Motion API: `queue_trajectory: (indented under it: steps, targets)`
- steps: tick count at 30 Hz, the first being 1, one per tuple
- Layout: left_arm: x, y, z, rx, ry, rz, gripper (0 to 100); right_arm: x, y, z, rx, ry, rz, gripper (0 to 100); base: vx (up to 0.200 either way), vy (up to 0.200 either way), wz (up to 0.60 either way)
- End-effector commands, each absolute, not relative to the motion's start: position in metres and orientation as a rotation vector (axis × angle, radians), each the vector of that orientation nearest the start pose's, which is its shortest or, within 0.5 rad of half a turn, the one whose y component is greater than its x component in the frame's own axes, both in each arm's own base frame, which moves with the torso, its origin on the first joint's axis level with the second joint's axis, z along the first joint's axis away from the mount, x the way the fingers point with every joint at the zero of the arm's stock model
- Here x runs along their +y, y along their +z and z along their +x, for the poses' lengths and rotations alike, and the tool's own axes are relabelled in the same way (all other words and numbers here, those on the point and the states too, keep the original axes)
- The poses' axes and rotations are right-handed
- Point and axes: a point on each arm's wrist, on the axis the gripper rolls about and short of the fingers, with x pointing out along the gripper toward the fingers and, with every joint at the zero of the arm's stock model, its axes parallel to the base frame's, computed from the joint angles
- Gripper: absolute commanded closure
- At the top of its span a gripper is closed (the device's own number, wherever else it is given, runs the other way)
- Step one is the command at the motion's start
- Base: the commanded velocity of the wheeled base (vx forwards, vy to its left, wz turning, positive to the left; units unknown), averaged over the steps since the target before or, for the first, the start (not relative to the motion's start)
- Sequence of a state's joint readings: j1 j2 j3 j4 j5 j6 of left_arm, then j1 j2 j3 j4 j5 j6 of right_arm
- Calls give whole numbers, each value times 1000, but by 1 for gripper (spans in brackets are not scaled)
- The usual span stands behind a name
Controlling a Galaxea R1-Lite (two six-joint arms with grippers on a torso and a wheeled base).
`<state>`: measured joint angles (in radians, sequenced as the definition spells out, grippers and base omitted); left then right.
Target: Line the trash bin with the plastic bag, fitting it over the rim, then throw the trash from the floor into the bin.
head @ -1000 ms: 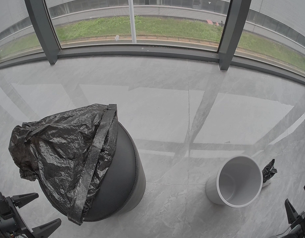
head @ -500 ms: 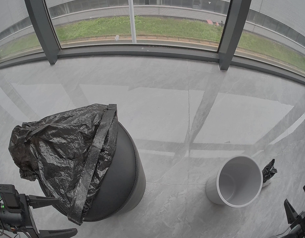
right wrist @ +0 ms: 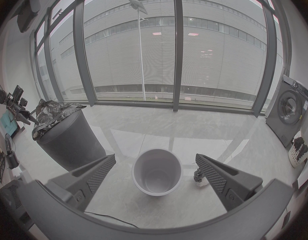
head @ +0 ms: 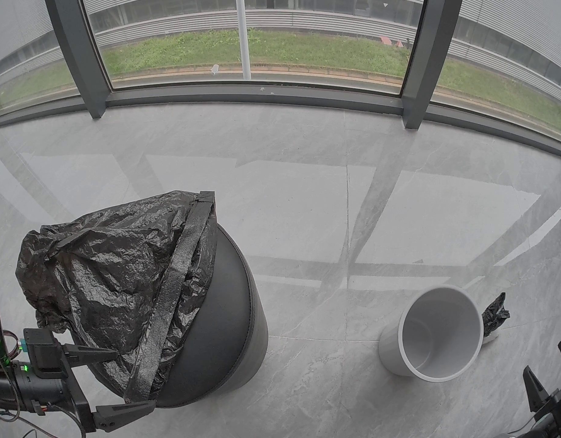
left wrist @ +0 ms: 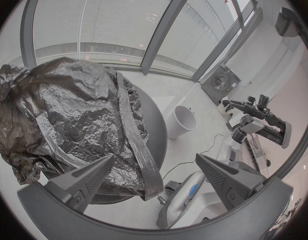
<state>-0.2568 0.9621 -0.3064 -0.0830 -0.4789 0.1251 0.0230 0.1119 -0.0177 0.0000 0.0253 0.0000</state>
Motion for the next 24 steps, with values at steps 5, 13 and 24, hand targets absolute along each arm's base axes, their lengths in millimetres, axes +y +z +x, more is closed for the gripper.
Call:
queue_trajectory:
  steps: [5,13,24]
  targets:
    - [-40,135,104,625,-752,59,0,0,78,-15,98,49,2,0,0,0,0]
    - [-43,132,113,647,-757,100,0,0,78,-15,97,49,6,0,0,0,0]
    - [-46,130,114,655,-729,163,0,0,77,-17,74,57,6,0,0,0,0]
